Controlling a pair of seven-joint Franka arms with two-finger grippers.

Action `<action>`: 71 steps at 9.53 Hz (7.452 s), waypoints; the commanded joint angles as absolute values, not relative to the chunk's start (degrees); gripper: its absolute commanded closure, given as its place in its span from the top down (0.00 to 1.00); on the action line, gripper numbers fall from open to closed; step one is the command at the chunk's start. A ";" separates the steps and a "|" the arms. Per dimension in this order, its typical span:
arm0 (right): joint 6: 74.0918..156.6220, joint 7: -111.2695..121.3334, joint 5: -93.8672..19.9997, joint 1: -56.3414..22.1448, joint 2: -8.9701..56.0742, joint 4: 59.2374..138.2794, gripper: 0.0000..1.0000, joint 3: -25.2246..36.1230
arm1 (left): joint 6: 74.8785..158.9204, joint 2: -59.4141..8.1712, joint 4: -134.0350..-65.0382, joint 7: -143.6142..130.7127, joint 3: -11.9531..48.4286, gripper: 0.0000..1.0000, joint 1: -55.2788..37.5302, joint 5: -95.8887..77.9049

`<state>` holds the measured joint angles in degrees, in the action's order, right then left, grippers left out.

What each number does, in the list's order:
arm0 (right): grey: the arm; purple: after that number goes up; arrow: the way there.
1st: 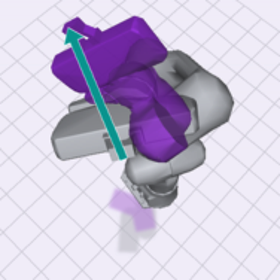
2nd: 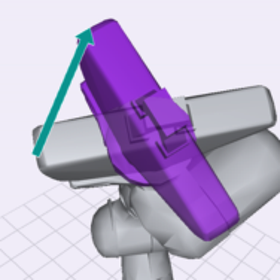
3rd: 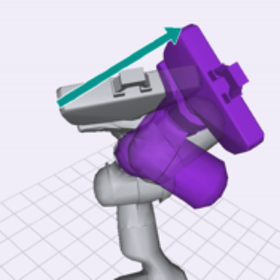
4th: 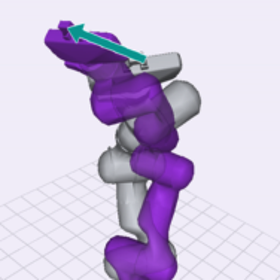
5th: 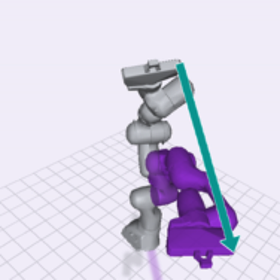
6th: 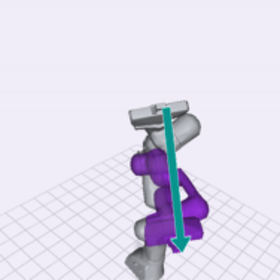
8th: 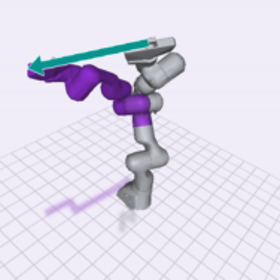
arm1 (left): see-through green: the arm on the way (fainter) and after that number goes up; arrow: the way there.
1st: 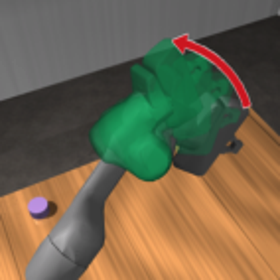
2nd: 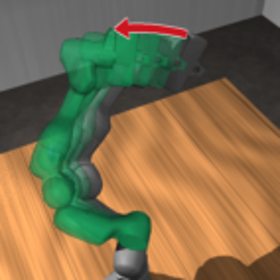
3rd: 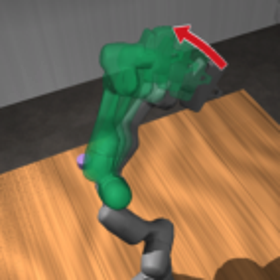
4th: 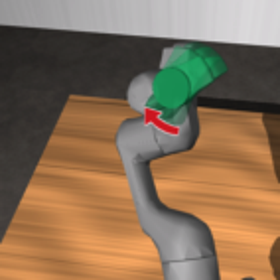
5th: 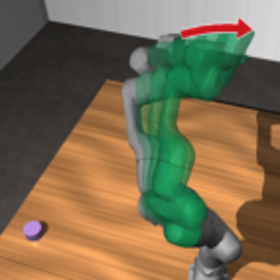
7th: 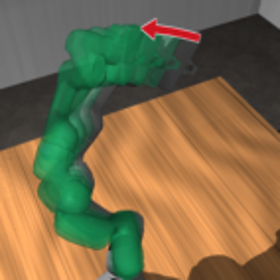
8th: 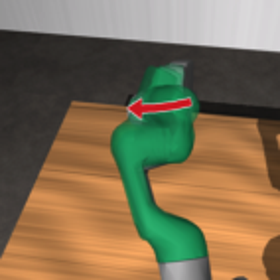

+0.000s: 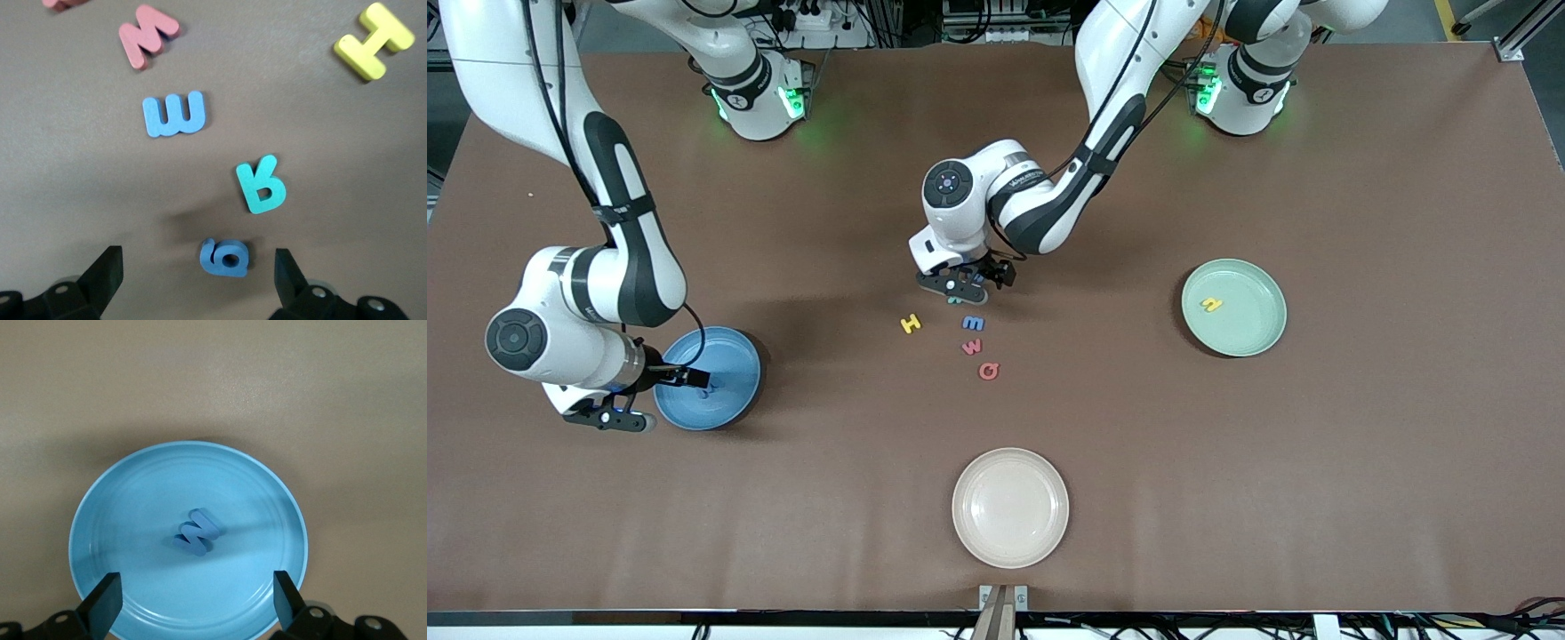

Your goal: Sort uppercase to blue plate, lowercase to green plate

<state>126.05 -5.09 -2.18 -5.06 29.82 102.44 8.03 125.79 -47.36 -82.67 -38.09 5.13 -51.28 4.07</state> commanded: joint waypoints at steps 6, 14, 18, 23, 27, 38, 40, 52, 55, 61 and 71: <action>123.75 -4.83 -2.11 -3.96 27.33 104.06 1.00 6.94 | 128.75 -49.66 -82.53 -40.87 5.27 1.00 -51.68 5.27; 122.96 -5.63 -2.29 -5.10 25.66 102.39 1.00 6.59 | 129.81 -49.39 -84.63 -42.45 6.68 0.82 -51.86 5.10; 122.87 -5.63 -2.20 -5.45 25.75 102.39 1.00 6.59 | 129.81 -49.22 -84.64 -41.66 6.68 0.68 -51.59 5.45; 122.61 -6.68 -2.29 -7.20 25.67 102.57 1.00 6.50 | 129.81 -48.78 -84.20 -39.56 6.59 0.59 -51.24 5.63; 121.20 -6.59 -2.20 -7.21 25.40 102.13 1.00 6.50 | 129.81 -48.87 -84.20 -39.46 6.59 0.49 -51.15 5.71; 121.38 -16.41 -2.46 -12.99 25.93 100.11 1.00 6.42 | 127.46 -45.10 -84.55 -33.67 6.68 0.09 -48.09 5.01; 121.99 -16.53 -2.37 -15.89 26.89 100.20 1.00 6.24 | 123.16 -42.90 -84.64 -29.20 6.42 0.06 -46.24 5.10; 129.90 -53.40 -10.37 -42.00 39.63 90.97 1.00 6.06 | 127.00 -23.22 -111.69 8.05 5.80 0.00 -22.52 8.88; 133.85 -56.07 -10.81 -45.52 41.65 91.06 1.00 5.98 | 127.35 -18.21 -118.19 16.05 5.89 0.00 -16.55 8.88; 138.16 -55.28 -10.28 -48.43 44.47 91.49 1.00 6.06 | 142.99 -16.00 -131.74 26.72 5.89 0.00 -6.42 12.39; 138.25 -52.65 -10.20 -48.25 41.15 97.27 1.00 6.06 | 140.57 -18.88 -124.15 5.04 10.11 1.00 -14.12 11.16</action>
<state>138.04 -54.33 -9.53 -48.01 44.16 93.29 5.95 144.58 -17.50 -129.15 10.20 9.99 -10.48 11.15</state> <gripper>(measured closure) 0.000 0.000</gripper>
